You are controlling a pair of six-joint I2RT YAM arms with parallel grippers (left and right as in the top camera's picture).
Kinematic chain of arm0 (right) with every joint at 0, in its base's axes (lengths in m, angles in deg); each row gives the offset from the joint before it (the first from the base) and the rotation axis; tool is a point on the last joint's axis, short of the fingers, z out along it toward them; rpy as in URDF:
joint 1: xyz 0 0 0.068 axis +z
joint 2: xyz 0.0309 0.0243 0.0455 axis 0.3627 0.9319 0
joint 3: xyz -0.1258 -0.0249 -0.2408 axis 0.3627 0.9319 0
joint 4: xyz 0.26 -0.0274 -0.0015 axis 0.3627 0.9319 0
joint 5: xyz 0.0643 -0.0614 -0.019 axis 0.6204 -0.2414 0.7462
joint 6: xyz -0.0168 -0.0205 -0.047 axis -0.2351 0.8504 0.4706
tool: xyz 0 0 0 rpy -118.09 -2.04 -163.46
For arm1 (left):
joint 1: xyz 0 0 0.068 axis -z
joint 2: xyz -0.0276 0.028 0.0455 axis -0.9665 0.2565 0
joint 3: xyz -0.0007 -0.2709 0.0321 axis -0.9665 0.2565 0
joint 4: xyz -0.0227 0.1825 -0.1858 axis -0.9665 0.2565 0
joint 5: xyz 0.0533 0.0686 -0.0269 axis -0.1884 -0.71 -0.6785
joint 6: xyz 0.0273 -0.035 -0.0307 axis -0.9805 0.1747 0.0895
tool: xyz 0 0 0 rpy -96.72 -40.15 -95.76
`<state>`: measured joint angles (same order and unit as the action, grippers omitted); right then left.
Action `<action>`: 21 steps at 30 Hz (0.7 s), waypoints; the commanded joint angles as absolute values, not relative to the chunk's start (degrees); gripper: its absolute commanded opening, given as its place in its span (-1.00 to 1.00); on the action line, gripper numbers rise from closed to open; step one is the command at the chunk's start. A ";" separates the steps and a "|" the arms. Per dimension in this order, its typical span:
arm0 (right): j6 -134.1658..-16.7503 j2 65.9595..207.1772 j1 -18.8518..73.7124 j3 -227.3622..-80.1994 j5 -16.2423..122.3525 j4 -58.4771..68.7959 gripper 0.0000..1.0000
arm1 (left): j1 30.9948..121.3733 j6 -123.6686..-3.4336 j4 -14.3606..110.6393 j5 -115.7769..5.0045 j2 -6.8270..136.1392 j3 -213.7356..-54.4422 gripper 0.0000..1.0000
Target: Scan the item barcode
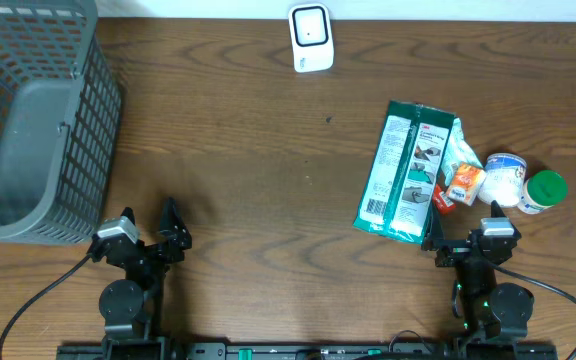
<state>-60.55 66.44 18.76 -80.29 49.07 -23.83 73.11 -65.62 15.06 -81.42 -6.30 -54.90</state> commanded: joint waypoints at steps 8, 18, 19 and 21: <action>-61.29 66.18 18.46 -80.22 48.72 -23.59 0.99 | 73.29 -82.86 17.51 -76.61 -6.91 -54.44 0.69; -61.29 66.18 18.46 -80.22 48.72 -23.59 0.99 | 73.31 -88.19 17.40 -76.15 -6.91 -54.44 0.69; -61.29 66.18 18.46 -80.22 48.72 -23.59 0.99 | 73.31 -88.19 17.40 -76.15 -6.91 -54.44 0.69; -61.29 66.18 18.46 -80.22 48.72 -23.59 0.99 | 73.31 -88.19 17.40 -76.15 -6.87 -54.44 0.69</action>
